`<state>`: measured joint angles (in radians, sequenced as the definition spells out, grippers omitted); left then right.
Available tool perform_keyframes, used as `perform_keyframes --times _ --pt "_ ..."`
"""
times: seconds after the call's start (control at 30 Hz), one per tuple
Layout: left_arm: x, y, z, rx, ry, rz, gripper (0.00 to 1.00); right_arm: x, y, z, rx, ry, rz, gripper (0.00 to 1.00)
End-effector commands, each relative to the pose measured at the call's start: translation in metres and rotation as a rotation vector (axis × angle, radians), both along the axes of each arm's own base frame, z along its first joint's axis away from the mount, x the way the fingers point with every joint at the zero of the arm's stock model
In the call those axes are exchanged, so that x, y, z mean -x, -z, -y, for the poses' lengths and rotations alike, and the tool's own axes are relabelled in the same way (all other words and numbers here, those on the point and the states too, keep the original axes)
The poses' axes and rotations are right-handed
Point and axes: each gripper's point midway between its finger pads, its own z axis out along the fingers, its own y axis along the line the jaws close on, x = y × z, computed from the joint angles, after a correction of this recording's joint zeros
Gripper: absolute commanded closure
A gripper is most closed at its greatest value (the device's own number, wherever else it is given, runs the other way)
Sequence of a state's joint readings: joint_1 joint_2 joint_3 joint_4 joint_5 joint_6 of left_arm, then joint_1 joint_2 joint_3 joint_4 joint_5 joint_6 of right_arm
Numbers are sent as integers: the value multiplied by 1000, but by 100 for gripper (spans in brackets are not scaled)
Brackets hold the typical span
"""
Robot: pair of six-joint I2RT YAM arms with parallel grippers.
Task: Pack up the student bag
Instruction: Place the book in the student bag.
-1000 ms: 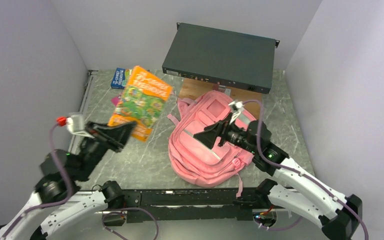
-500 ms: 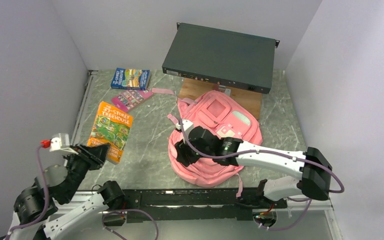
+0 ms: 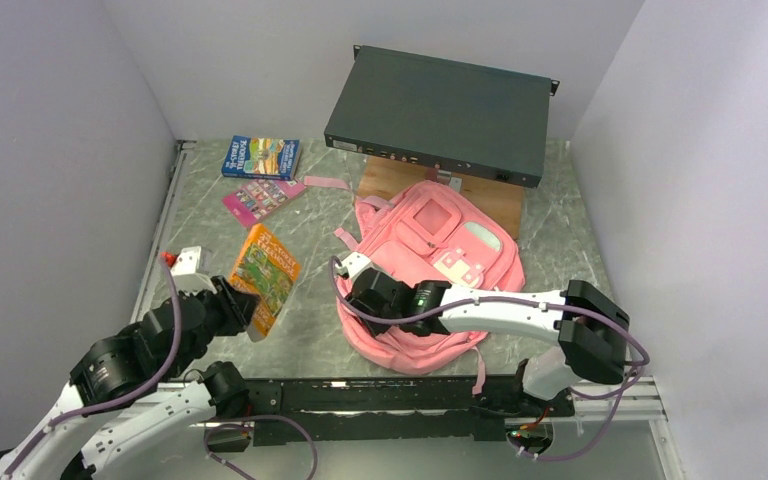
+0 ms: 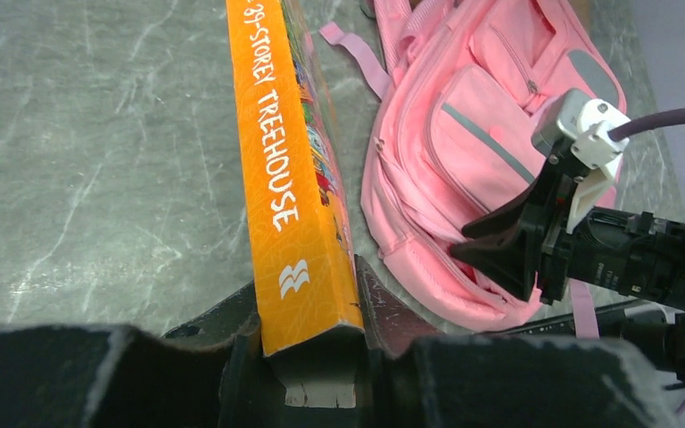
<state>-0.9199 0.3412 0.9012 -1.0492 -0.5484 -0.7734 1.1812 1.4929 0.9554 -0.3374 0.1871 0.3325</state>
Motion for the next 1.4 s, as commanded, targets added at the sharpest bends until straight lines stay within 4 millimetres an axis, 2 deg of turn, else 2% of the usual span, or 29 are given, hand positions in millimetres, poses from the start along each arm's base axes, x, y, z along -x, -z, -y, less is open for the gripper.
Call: perform_keyframes --times 0.0,0.1,0.4,0.7,0.87,1.0,1.1,1.13,1.2,1.27,1.37 --pt "-6 -23 29 95 79 43 100 -21 -14 9 66 81 119 78" --pt "-3 -21 43 100 140 20 100 -30 -32 13 53 103 176 100" --pt "13 -35 77 114 320 -52 100 -61 -132 15 -141 162 375 100" --pt "28 -45 114 299 449 -102 100 -96 -181 27 -289 272 390 100" --pt "32 -26 151 446 521 -182 100 -101 -216 32 -410 284 404 100" --pt "27 -4 177 545 529 -274 100 -98 -229 34 -453 273 411 100" --pt "14 3 192 642 523 -245 100 -95 -226 33 -468 263 397 100" --pt "8 -4 198 713 528 -216 100 -94 -223 33 -470 258 391 100" --pt "-1 -2 204 810 525 -217 100 -93 -217 34 -462 265 379 100" --pt "-11 1 208 849 519 -190 100 -92 -214 36 -461 269 369 100" --pt "-21 -5 217 853 541 -128 100 -88 -216 36 -479 259 363 100"
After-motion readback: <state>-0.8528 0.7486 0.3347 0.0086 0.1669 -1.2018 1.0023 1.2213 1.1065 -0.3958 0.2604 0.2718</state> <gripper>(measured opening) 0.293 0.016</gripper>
